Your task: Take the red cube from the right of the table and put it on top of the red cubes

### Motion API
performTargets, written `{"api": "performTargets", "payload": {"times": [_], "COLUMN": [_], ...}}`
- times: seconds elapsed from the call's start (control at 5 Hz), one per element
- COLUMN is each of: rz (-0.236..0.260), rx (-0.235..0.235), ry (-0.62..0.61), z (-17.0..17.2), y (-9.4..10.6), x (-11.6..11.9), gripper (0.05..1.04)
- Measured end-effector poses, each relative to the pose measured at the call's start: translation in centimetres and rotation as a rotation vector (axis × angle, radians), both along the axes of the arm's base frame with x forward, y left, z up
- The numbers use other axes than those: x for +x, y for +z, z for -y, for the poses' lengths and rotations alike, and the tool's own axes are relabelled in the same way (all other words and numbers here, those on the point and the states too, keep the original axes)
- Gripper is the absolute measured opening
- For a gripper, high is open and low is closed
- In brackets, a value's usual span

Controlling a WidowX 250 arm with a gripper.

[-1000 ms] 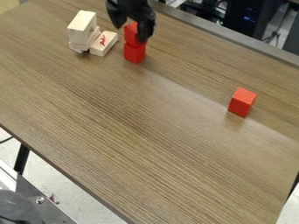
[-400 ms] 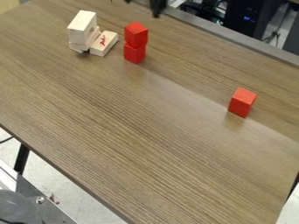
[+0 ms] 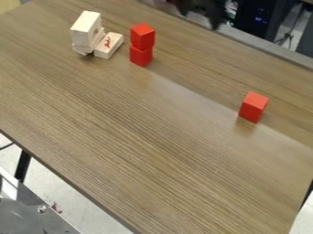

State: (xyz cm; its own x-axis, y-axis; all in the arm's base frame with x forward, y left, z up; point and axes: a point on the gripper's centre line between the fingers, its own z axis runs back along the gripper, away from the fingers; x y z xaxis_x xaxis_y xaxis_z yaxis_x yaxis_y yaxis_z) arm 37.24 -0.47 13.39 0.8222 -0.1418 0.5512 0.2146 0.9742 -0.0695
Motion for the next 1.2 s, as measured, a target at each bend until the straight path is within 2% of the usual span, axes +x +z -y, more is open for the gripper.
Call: {"api": "performTargets", "payload": {"times": [0.2, 0.4, 0.6, 0.8, 1.0, 1.2], "rz": [-0.035, -0.066, -0.124, -0.13, -0.131, -0.111], "rx": [-0.015, 0.0, 0.023, 0.026, 0.042, 0.019], "ry": [-0.059, -0.081, 0.001, 0.026, 0.109, 0.167], "z": [2.6, 4.8, 7.1, 8.4, 9.7, 10.1], "y": [-2.2, -3.6, -5.1, -5.3, -5.9, -5.8], "x": [0.2, 0.1, -0.5, -0.7, -0.9, -0.7], "gripper": [0.999, 0.999, 0.999, 0.999, 0.999, 0.999]}}
